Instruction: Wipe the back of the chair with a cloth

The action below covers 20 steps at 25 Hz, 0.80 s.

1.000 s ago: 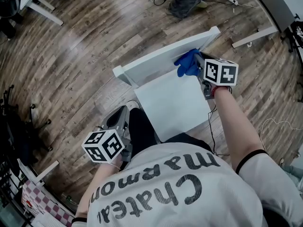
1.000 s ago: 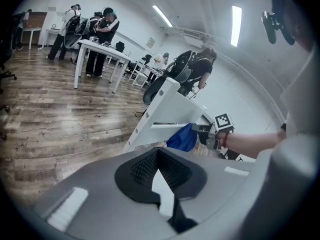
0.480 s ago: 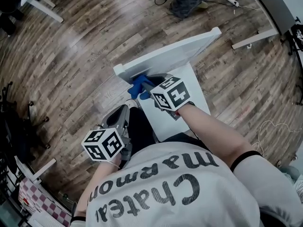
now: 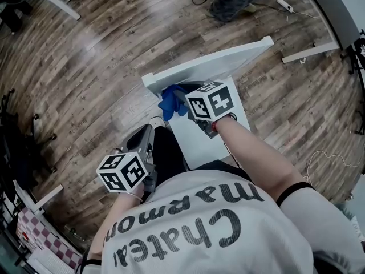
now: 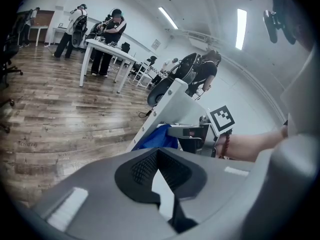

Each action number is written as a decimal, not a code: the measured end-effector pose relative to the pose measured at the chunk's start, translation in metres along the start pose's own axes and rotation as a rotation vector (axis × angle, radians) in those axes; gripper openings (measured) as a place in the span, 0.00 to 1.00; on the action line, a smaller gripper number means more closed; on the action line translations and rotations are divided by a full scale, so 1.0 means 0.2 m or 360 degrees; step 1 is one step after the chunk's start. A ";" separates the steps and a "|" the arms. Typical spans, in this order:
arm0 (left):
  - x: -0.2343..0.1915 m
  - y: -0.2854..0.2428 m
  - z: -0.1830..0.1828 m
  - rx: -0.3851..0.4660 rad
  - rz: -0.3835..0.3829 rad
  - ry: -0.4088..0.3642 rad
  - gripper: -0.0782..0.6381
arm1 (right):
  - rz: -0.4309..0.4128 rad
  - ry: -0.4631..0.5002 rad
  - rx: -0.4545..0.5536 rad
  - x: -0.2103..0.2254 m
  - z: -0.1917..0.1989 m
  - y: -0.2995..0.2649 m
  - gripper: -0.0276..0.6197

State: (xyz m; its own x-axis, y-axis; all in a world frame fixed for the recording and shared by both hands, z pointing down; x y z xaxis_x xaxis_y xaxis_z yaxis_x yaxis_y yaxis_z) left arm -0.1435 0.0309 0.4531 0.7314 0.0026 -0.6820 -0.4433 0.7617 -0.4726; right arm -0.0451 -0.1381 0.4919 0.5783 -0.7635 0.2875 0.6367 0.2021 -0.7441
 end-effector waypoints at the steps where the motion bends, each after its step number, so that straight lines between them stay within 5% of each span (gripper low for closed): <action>1: 0.00 0.00 -0.01 0.0000 -0.0001 -0.0001 0.12 | 0.0011 -0.0038 0.0002 0.03 0.00 0.00 0.16; 20: 0.02 0.01 0.00 -0.0051 0.0011 -0.0042 0.12 | 0.0476 -0.0201 -0.0005 0.56 0.09 0.18 0.17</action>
State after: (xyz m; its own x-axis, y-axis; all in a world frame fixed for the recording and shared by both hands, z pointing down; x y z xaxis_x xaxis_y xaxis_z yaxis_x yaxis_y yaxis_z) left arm -0.1418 0.0316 0.4498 0.7416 0.0251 -0.6704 -0.4644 0.7403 -0.4861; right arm 0.0516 -0.2054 0.5090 0.7985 -0.5883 0.1282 0.4276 0.4042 -0.8086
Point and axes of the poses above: the fingertips, and each gripper's own axes: y backward along the fingers, x to its right, z out of its underside, the point moved 6 cm from there along y, backward along the fingers, and after that the axes turned 13 degrees about z, right-handed, at the moved point
